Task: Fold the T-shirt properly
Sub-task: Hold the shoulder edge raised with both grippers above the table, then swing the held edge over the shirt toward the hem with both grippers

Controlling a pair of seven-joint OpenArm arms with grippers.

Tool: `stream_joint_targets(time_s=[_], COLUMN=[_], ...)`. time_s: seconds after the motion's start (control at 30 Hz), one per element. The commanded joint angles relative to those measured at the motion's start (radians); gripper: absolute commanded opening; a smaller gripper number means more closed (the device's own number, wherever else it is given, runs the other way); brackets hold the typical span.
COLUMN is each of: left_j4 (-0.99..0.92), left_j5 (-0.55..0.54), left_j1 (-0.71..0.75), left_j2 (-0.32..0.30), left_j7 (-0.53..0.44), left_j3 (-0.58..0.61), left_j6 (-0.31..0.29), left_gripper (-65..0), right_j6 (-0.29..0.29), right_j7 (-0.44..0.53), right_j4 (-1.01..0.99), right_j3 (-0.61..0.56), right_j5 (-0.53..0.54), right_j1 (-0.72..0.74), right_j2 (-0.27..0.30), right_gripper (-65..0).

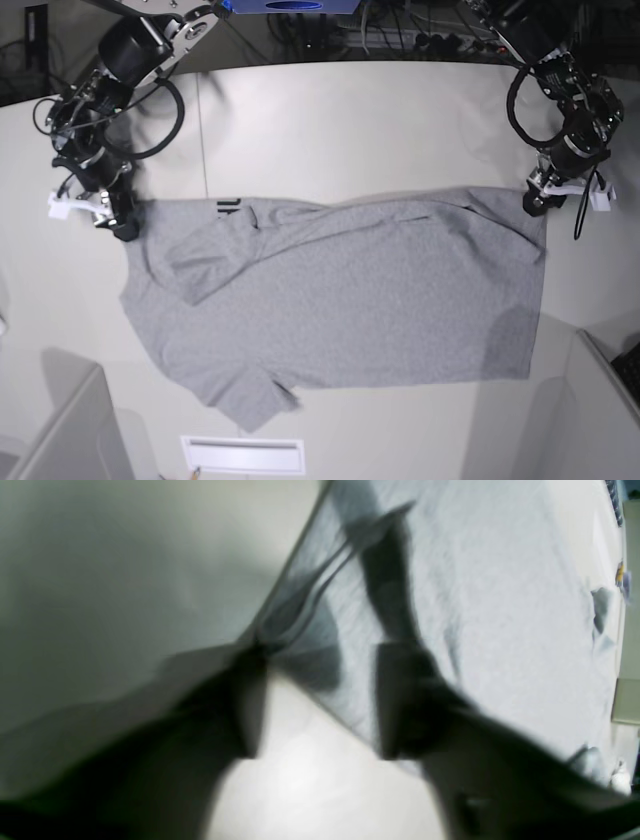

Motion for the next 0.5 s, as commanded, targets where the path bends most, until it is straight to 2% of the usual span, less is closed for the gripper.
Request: stream_joint_targets(time_s=[0.0,0.17,0.33,0.47], left_j4=[-0.021,-0.089,-0.087,-0.086], left_j5=[0.034,0.034,0.034,0.033], left_j1=[-0.001,-0.004,-0.004,-0.006], left_j2=[-0.002,-0.004,-0.004,-0.007], left_j7=[0.045,0.045,0.045,0.045], left_j3=[-0.001,-0.001,0.004,0.005], left_j6=[0.015,0.015,0.015,0.015], left_gripper=[-45.6,-65.0,-65.0,-65.0], right_j6=[-0.048,-0.048,-0.048,-0.048], right_j7=[-0.044,-0.044,-0.044,-0.044], right_j4=[-0.01,-0.01,-0.01,-0.01], right_j3=[0.0,0.0,0.0,0.0], right_j5=[-0.098,-0.098,-0.099,-0.099], right_j1=[-0.017,-0.025,-0.031,-0.031], right_j2=[0.001,0.001,0.001,0.001], right_gripper=[-29.7,-29.7,-30.0,-39.9])
